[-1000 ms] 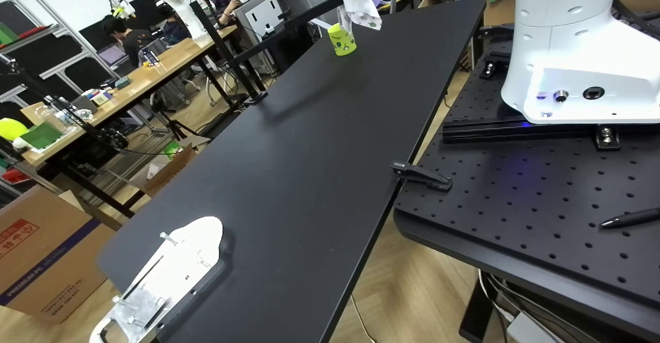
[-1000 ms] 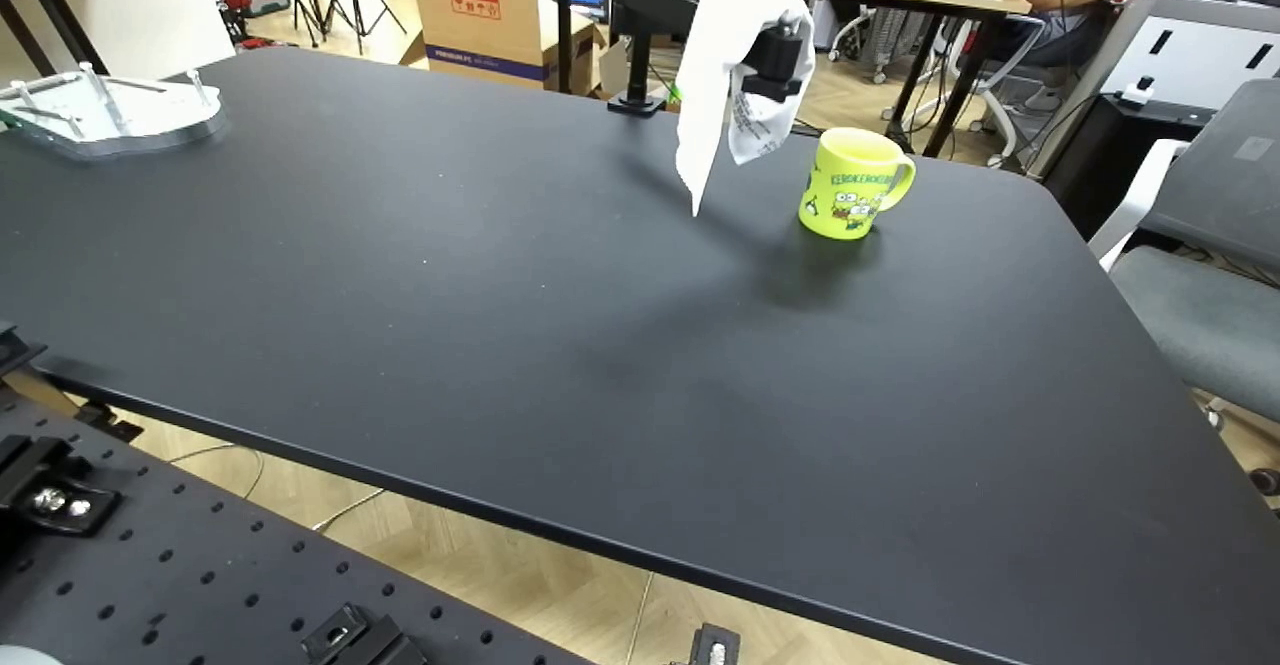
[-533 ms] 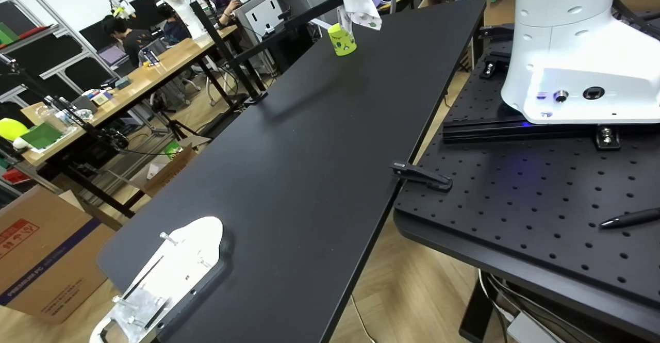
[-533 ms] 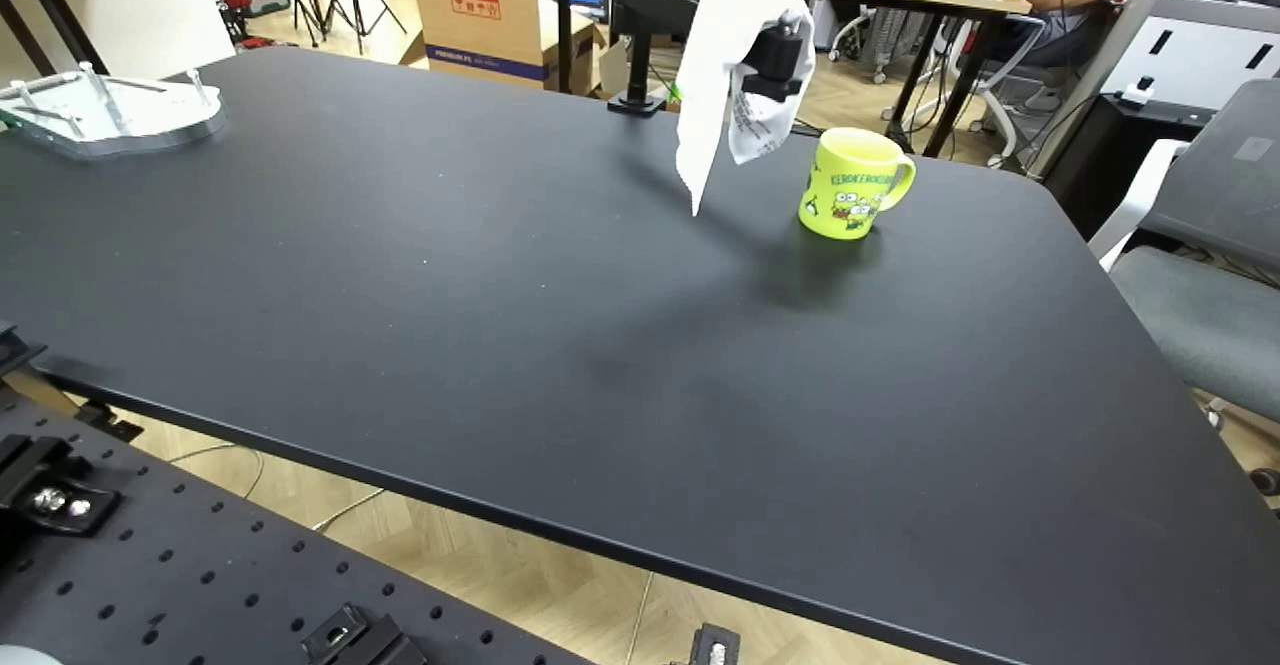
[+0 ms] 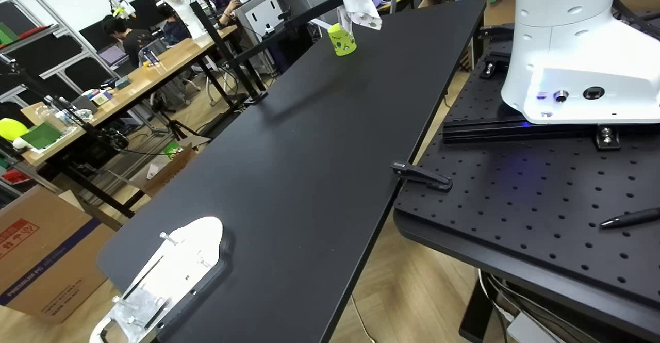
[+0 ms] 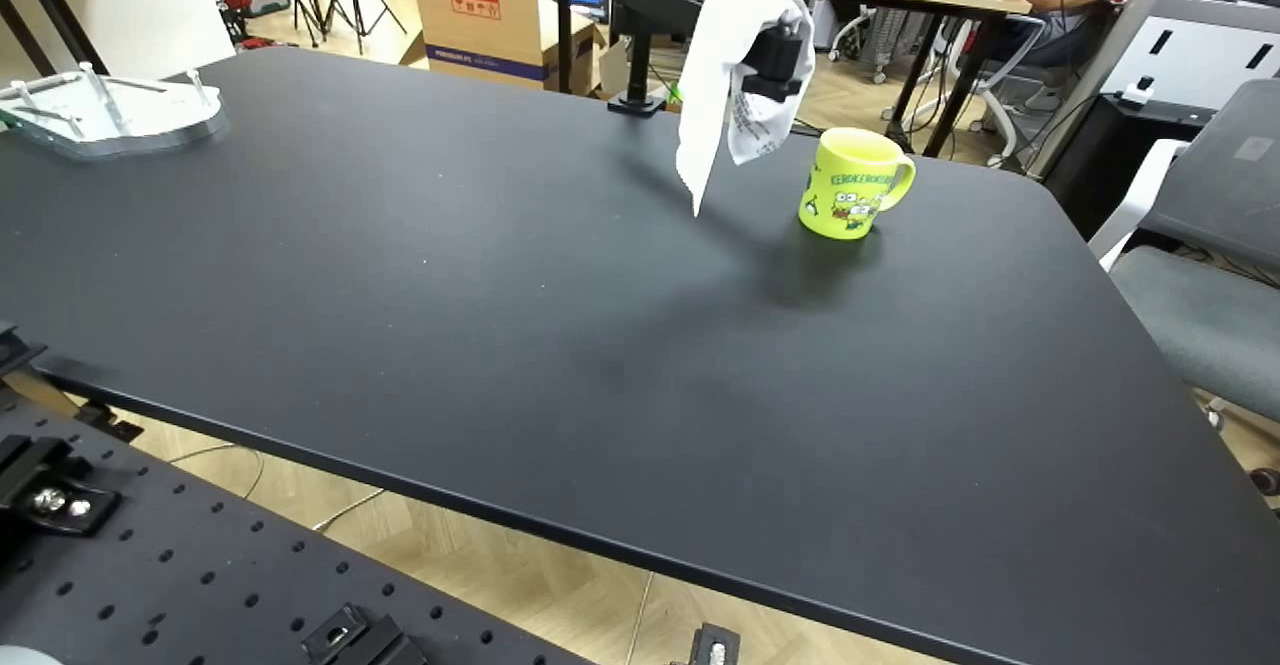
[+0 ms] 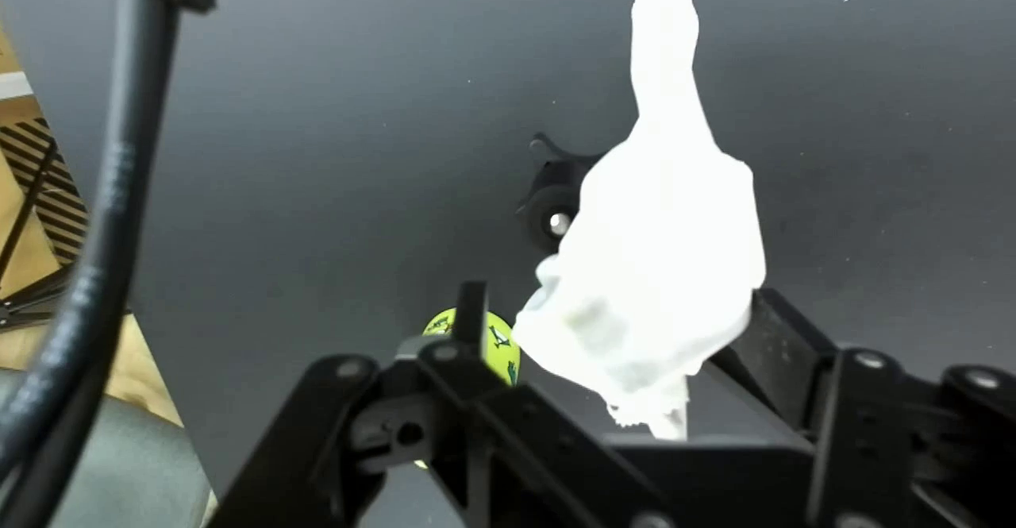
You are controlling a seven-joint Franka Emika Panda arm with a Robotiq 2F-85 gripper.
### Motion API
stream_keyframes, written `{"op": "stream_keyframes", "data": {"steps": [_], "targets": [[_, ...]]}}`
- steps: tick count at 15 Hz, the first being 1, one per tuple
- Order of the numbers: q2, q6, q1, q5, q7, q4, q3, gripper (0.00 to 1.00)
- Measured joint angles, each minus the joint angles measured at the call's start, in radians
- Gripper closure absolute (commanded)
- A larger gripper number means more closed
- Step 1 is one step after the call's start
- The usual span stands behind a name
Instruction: Put the cloth on the table
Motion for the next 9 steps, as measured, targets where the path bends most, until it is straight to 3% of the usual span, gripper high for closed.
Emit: {"op": "stream_keyframes", "data": {"steps": [7, 9], "targets": [[0.030, 0.000, 0.004, 0.020, -0.055, 0.034, 0.009, 0.96], [0.029, -0.002, 0.008, 0.020, -0.059, 0.035, 0.015, 1.00]]}}
